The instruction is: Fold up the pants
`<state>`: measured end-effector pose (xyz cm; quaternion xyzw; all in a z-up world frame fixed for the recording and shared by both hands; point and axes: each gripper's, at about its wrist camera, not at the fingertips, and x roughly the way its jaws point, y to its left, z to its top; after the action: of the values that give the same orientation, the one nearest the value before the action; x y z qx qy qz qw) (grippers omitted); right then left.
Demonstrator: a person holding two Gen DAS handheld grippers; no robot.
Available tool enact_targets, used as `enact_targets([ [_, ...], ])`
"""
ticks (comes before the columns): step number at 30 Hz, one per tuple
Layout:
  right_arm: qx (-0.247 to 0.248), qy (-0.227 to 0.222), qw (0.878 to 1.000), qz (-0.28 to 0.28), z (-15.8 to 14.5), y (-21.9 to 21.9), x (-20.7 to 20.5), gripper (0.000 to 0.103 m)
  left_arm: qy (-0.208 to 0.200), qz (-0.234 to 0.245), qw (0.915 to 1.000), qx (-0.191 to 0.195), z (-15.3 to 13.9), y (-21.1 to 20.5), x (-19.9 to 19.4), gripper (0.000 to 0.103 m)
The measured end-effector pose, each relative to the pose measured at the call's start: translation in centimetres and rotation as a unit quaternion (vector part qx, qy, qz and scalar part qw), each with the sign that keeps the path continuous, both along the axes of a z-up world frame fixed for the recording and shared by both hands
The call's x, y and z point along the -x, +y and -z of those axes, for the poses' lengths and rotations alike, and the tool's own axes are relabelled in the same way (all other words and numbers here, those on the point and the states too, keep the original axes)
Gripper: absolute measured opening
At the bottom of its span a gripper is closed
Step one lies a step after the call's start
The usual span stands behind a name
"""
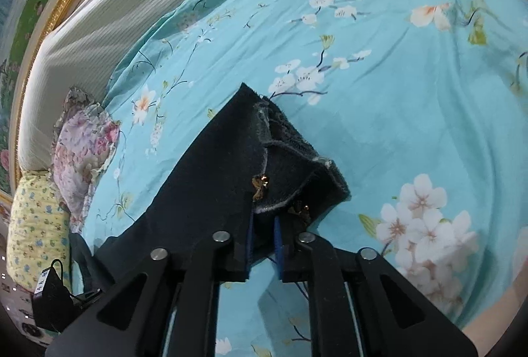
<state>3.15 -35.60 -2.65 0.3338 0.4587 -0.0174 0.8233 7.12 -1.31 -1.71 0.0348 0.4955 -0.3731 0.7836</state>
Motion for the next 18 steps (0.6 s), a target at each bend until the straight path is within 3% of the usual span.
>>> enact_targets([
  [2,0.015,-0.007,1.0,0.01,-0.9,-0.2,0.5,0.031,0.007,-0.011,0.9998,0.015,-0.2,0.4,0.2,0.036],
  [4,0.027,-0.016,0.999,0.027,-1.7,-0.6,1.1,0.056,0.006,-0.02,0.9995,0.025,-0.6,0.9,0.6,0.042],
  [7,0.043,-0.041,0.997,0.041,-3.1,-0.8,1.9,0.057,-0.002,-0.038,0.9987,0.034,-1.3,1.6,1.2,0.056],
  [10,0.041,-0.06,0.997,0.027,-4.1,0.0,2.0,0.057,-0.002,-0.064,0.9968,0.048,-1.8,2.9,1.7,0.057],
  [18,0.008,-0.076,0.993,-0.088,-4.1,7.1,0.4,0.057,-0.011,-0.156,0.9854,0.067,-3.4,9.0,1.9,0.059],
])
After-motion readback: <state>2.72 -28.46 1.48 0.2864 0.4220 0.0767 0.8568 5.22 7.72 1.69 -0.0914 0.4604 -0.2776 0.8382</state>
